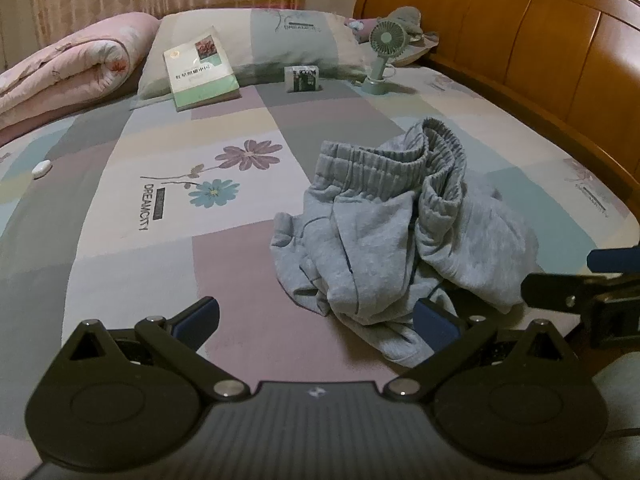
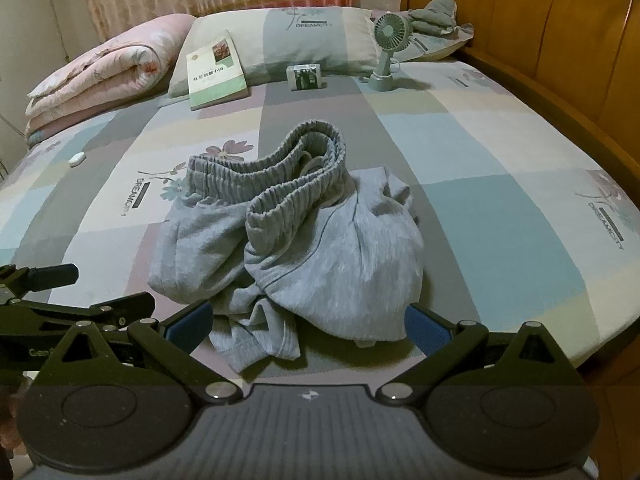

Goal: Fold clothes

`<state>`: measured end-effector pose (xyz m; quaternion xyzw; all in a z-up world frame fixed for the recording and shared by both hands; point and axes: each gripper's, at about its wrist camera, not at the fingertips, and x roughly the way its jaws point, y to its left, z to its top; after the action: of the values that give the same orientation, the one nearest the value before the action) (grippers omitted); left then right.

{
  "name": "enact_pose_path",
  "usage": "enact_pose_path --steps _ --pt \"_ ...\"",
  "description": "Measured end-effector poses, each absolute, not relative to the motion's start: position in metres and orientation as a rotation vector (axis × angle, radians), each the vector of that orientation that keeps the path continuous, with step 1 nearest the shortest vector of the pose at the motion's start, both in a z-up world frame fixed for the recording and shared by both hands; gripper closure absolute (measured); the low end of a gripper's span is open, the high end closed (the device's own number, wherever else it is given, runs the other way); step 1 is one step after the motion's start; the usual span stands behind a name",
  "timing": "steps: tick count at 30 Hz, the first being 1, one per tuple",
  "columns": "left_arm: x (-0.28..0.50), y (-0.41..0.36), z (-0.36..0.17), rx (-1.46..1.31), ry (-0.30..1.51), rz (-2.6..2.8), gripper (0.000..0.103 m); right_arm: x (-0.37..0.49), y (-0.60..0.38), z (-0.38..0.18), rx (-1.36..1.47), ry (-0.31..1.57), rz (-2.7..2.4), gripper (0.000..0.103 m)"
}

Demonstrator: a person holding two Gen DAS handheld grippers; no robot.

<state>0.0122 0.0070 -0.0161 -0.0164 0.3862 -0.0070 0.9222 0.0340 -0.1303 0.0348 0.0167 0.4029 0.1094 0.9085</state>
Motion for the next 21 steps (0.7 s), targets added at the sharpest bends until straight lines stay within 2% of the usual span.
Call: enact_pose_path --steps 12,21 --pt "0.023 0.017 -0.026 -0.067 0.807 -0.048 0.001 0.035 -0.130 0.031 0.004 0.762 0.342 0.000" --pt "0.035 0.025 -0.040 -0.097 0.844 -0.047 0.001 0.041 -0.125 0.013 -0.070 0.804 0.362 0.000"
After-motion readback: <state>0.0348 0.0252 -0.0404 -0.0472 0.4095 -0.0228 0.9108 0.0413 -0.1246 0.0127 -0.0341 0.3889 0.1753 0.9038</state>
